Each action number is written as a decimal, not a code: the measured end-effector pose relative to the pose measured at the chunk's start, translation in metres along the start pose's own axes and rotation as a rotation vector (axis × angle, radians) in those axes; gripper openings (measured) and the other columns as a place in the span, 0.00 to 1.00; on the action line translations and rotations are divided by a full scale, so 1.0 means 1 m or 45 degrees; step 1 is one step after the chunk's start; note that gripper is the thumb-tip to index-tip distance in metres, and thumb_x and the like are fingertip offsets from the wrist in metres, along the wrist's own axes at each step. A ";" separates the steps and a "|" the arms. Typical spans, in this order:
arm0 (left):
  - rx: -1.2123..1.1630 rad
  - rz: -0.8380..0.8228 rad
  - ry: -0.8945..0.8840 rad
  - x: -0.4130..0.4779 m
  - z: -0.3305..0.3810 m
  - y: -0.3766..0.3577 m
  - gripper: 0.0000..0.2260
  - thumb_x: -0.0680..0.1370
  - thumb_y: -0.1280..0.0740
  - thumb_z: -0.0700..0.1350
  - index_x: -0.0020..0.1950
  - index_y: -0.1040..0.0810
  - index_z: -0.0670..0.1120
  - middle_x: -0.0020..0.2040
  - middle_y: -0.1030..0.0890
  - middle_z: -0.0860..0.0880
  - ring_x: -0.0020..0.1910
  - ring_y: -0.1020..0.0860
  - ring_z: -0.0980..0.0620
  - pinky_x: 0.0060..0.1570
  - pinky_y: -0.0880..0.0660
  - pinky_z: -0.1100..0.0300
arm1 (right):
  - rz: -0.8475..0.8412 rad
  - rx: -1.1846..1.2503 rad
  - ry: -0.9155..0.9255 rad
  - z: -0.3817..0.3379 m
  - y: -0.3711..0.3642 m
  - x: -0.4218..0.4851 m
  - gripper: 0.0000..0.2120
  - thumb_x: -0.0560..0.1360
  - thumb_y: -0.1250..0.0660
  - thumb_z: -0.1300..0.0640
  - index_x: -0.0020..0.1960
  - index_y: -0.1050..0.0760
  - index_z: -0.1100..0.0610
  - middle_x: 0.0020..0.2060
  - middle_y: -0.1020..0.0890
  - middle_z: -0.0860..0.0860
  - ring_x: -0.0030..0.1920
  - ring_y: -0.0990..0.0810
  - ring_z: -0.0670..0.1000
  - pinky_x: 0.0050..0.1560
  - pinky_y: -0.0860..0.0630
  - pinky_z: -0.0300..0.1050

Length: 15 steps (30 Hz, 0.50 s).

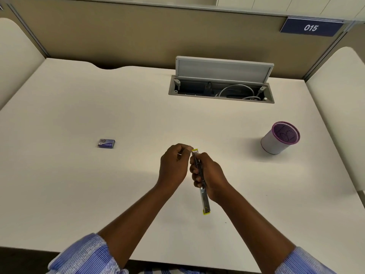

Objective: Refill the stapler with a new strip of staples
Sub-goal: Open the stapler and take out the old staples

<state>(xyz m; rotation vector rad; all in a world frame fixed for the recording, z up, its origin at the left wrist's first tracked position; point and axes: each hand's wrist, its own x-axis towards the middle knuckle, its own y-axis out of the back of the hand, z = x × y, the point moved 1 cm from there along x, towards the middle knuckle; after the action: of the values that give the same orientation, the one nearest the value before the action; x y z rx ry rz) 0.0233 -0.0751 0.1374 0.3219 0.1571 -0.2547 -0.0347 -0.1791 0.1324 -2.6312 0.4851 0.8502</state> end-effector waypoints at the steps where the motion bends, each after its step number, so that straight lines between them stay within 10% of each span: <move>1: -0.003 -0.001 0.003 -0.001 0.000 0.000 0.08 0.82 0.34 0.48 0.49 0.17 0.48 0.46 0.16 0.52 0.47 0.18 0.49 0.50 0.22 0.50 | 0.002 -0.002 -0.004 0.000 0.000 0.000 0.12 0.78 0.44 0.50 0.39 0.28 0.54 0.27 0.31 0.48 0.26 0.39 0.48 0.28 0.42 0.42; 15: 0.009 -0.034 0.000 -0.006 -0.005 0.002 0.05 0.79 0.31 0.51 0.47 0.18 0.52 0.42 0.15 0.55 0.37 0.20 0.60 0.40 0.27 0.65 | -0.083 0.012 -0.011 0.001 -0.003 -0.006 0.16 0.80 0.47 0.56 0.38 0.26 0.56 0.28 0.29 0.50 0.26 0.35 0.48 0.27 0.37 0.41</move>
<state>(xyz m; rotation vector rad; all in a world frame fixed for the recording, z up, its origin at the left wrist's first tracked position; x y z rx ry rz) 0.0174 -0.0697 0.1343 0.3273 0.1610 -0.2819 -0.0385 -0.1745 0.1366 -2.6181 0.3980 0.8368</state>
